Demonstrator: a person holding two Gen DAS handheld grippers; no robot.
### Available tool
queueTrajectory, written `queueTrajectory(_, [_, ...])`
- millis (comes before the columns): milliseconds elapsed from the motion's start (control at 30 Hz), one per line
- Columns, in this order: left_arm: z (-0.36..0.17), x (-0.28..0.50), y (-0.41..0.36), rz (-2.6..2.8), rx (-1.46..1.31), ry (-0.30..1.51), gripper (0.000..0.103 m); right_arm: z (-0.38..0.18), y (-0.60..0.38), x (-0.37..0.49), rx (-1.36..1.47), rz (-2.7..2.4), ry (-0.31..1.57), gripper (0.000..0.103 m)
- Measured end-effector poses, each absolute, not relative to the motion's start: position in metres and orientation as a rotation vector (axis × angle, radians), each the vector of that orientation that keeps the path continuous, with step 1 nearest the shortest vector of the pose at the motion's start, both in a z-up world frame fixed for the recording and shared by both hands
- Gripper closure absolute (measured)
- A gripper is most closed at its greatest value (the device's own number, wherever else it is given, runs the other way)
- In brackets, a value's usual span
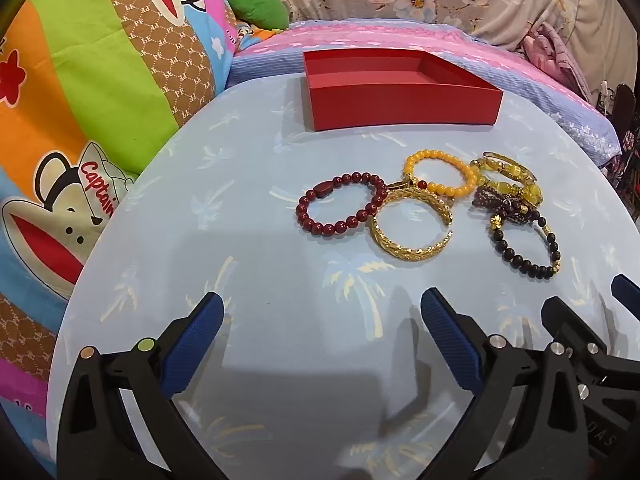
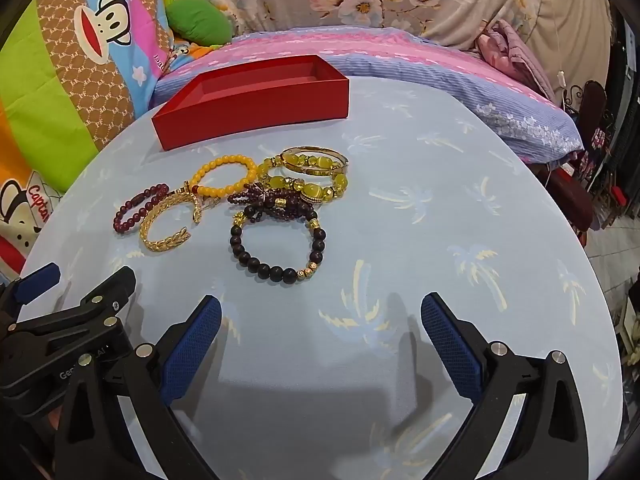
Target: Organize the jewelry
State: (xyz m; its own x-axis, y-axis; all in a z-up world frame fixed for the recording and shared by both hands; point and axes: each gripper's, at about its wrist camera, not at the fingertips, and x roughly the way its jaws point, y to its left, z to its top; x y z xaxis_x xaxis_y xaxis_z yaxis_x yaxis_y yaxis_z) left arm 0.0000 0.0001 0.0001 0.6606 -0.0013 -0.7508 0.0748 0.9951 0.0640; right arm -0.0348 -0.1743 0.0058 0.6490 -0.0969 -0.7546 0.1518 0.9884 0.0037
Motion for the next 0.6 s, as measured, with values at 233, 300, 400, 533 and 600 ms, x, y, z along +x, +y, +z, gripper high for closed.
queueTrajectory(233, [0.0001,-0.0001,0.0002,-0.045,0.089,0.850,0.009,0.0059,-0.1740,-0.0348,0.066,-0.143,0.853,0.006])
queueTrajectory(300, [0.0000,0.0000,0.0000,-0.044,0.091,0.850,0.009,0.0060,-0.1741,-0.0349,0.066,-0.142,0.853,0.006])
queueTrajectory(400, [0.0000,0.0000,0.0002,-0.044,0.090,0.851,0.009,0.0059,-0.1736,-0.0349,0.064,-0.144,0.854,0.006])
queueTrajectory(533, [0.0000,0.0000,0.0002,-0.045,0.090,0.850,0.009,0.0062,-0.1740,-0.0350,0.064,-0.144,0.853,0.006])
queueTrajectory(600, [0.0000,0.0001,0.0001,-0.044,0.091,0.850,0.009,0.0063,-0.1740,-0.0351,0.063,-0.145,0.853,0.006])
